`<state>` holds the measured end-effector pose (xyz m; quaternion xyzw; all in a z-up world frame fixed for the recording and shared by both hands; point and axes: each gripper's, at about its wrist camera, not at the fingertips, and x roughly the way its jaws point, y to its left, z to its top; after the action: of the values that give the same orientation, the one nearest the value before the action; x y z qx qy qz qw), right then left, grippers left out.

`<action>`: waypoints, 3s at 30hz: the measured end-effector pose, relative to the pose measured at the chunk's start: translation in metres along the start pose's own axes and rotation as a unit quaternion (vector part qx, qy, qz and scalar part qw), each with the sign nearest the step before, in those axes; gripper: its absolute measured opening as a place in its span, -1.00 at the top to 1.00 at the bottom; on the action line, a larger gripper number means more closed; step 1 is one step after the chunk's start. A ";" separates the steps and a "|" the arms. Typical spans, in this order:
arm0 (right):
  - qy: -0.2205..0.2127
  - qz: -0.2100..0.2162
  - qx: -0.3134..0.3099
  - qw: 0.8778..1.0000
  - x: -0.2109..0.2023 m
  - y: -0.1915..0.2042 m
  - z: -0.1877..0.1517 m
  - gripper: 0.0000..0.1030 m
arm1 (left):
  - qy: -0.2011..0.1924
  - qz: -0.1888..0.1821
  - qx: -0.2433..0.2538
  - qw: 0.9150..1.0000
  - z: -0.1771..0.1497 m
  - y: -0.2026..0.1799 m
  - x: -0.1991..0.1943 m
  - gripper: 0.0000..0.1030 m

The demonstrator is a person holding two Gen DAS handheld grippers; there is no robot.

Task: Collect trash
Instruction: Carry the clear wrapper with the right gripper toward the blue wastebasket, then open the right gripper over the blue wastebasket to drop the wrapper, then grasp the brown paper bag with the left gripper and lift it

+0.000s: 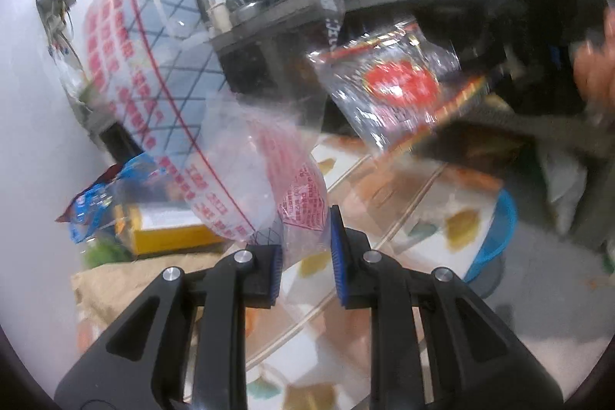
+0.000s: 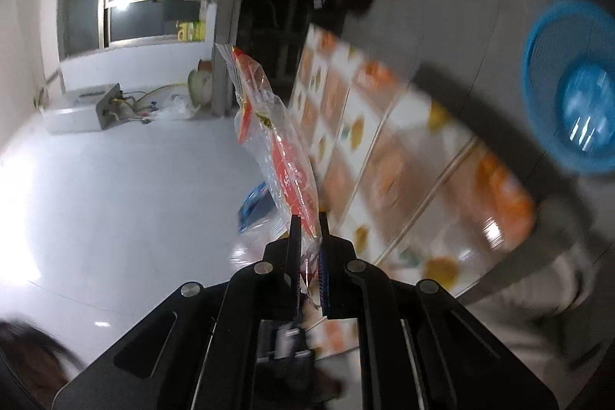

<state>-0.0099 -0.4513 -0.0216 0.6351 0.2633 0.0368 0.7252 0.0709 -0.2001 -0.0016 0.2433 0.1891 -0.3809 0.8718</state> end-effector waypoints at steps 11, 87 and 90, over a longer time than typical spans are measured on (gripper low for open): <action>-0.165 -0.212 -0.092 0.959 -0.093 -0.030 0.009 0.84 | 0.024 -0.223 -0.062 0.973 0.099 -0.036 0.063 0.61; -0.052 -0.300 -0.466 0.831 0.091 0.122 -0.102 -0.87 | 0.124 0.085 -0.132 0.980 0.002 0.139 0.007 -0.83; -0.031 -0.288 -0.475 0.831 0.096 0.122 -0.115 -0.87 | 0.172 0.093 -0.036 0.980 -0.009 0.134 0.037 -0.83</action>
<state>0.0576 -0.2870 0.0547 0.1090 0.3622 -0.0730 0.9228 0.1944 -0.1369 0.0098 0.2901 0.3269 -0.2438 0.8657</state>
